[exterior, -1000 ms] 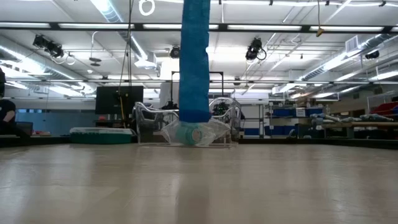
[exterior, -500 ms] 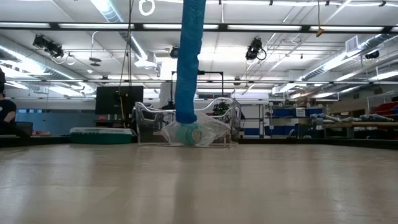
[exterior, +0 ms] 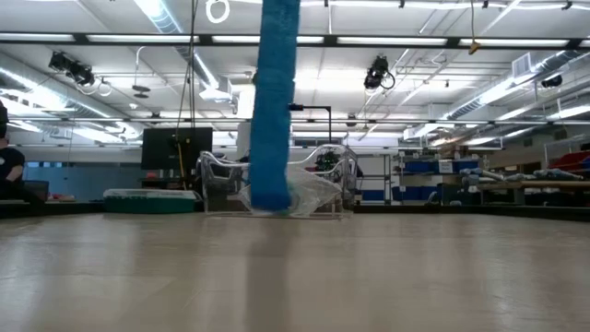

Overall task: Roll bandage
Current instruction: Roll the blue bandage

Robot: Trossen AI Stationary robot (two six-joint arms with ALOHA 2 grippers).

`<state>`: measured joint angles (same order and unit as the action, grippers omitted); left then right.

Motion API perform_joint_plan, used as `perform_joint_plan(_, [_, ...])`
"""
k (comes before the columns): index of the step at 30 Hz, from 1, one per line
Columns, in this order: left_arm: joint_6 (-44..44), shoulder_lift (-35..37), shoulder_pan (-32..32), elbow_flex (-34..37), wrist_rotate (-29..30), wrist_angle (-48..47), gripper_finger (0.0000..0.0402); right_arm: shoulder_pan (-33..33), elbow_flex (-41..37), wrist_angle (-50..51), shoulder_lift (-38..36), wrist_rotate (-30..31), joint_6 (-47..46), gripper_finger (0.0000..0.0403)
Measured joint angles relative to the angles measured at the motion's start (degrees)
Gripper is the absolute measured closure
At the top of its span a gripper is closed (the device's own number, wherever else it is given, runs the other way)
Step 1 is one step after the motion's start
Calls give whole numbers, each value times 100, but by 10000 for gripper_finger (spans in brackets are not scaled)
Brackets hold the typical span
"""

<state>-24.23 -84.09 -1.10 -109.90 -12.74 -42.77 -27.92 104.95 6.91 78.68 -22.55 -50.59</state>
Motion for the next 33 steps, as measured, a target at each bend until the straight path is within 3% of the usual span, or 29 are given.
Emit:
perform_joint_plan(11, [-276,0,2,3,-106,736,396,-110,0,1107,-16,57,1370,403])
perform_joint_plan(19, [-392,-2,2,3,-104,882,396,-101,1,1776,-14,462,2460,403])
perform_joint_plan(25, [-553,-2,-2,3,-104,1235,396,150,0,2377,-9,970,3325,403])
perform_joint_plan(33, [-818,-2,-66,3,-153,1641,396,557,0,3047,-9,1302,3666,403])
